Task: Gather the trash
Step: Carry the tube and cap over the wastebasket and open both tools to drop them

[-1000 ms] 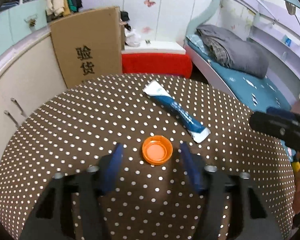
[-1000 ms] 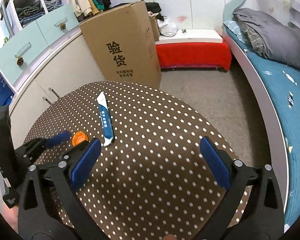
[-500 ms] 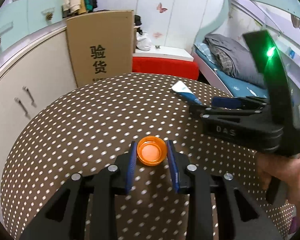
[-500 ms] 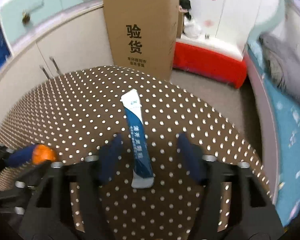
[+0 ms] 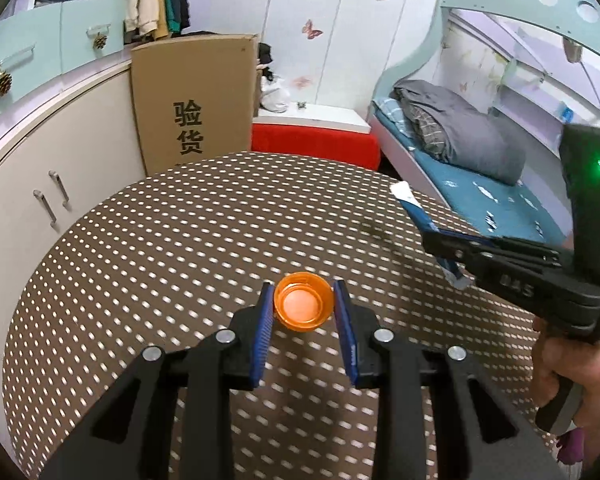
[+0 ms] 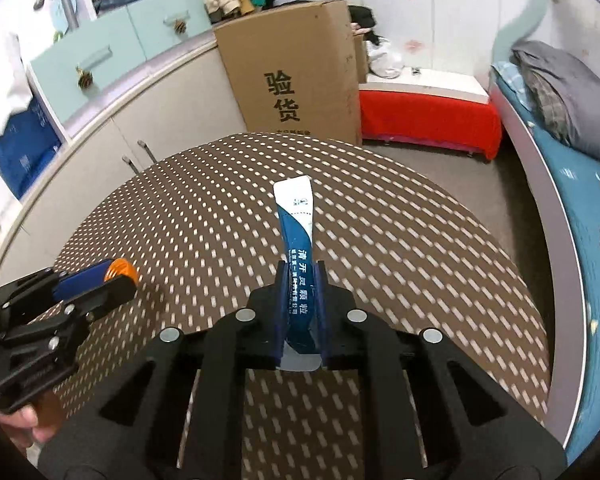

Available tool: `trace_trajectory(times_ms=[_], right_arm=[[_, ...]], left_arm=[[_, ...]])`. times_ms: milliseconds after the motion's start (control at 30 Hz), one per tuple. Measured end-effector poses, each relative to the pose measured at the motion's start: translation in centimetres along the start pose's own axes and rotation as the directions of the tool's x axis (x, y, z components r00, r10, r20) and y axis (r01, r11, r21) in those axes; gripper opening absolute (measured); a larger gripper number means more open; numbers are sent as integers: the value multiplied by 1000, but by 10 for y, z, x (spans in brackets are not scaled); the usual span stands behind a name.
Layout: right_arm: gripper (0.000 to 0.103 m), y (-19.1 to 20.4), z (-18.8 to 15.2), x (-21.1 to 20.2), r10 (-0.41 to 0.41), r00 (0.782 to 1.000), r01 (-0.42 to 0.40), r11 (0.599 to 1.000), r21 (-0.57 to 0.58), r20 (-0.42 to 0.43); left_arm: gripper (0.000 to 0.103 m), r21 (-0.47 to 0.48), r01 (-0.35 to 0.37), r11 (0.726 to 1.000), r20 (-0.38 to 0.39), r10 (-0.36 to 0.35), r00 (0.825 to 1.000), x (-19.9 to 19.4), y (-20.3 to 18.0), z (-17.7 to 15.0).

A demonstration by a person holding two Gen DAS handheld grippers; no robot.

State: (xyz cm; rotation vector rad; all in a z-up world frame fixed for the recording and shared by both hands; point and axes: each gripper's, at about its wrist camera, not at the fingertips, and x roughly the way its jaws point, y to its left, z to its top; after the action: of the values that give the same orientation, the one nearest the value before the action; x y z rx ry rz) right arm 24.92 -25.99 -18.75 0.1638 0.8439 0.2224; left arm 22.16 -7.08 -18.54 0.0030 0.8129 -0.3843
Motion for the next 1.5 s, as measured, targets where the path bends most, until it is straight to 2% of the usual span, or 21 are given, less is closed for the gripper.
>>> trace_trajectory(times_ms=[333, 467, 700, 833, 1100, 1300, 1500], right_arm=[[13, -58, -50, -95, -5, 996, -8, 991, 135, 92], [13, -98, -73, -137, -66, 989, 38, 977, 208, 132], [13, -164, -111, -173, -172, 976, 119, 935, 334, 132], [13, -198, -136, -174, -208, 973, 151, 903, 402, 102], [13, -262, -186, -146, -210, 978, 179, 820, 543, -5], [13, -294, -214, -123, -179, 982, 182, 770, 612, -66], [14, -314, -229, -107, -142, 986, 168, 735, 657, -93]], left_arm=[[29, 110, 100, 989, -5, -100, 995, -20, -81, -10], [29, 163, 166, 973, -16, -165, 986, -25, -124, -11], [29, 261, 278, 924, -62, -272, 960, -19, -207, -13], [29, 309, 321, 895, -108, -302, 947, -9, -251, -18], [29, 343, 392, 854, -299, -296, 907, 48, -321, -40], [29, 366, 389, 845, -406, -232, 884, 90, -356, -61], [30, 382, 365, 849, -459, -168, 873, 121, -374, -71]])
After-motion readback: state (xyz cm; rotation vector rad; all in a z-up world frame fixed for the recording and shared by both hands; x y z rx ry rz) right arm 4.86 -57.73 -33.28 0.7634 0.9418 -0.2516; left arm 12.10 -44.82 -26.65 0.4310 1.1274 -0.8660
